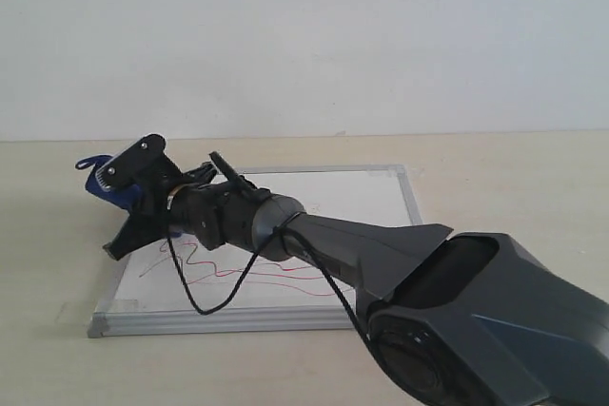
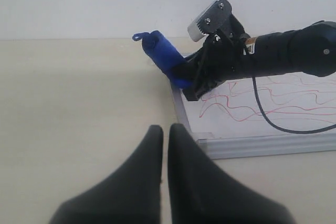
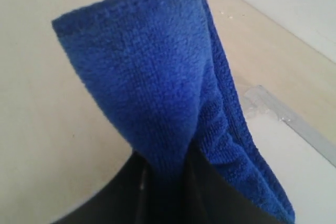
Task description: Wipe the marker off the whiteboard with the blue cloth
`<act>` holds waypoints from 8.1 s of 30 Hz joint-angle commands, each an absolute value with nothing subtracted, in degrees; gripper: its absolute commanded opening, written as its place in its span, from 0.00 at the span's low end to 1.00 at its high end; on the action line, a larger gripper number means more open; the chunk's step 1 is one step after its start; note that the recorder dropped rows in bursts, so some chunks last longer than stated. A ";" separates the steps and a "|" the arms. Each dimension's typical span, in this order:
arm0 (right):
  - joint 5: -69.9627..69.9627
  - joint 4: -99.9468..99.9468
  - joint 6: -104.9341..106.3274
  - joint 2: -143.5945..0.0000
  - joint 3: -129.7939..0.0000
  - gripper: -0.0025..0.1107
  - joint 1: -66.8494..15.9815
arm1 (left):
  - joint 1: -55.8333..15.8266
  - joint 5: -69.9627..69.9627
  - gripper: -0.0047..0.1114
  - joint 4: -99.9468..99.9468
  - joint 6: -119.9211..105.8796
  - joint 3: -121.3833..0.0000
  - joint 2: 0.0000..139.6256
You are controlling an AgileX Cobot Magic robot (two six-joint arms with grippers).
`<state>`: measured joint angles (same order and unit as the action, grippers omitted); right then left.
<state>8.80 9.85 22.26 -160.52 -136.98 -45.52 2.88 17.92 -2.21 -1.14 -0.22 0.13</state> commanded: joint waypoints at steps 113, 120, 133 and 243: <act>45.91 15.24 26.29 -152.66 -136.22 0.02 -50.72 | 2.77 17.59 0.07 -2.33 -0.85 0.00 0.00; 51.56 5.81 21.56 -152.55 -136.22 0.02 -50.59 | 2.77 17.59 0.07 -2.33 -0.85 0.00 0.00; 66.91 -7.21 3.13 -151.82 -136.22 0.02 -40.52 | 2.77 17.59 0.07 -2.33 -0.85 0.00 0.00; 63.23 -42.95 -10.37 -152.57 -136.22 0.02 -42.91 | 2.77 17.59 0.07 -2.33 -0.85 0.00 0.00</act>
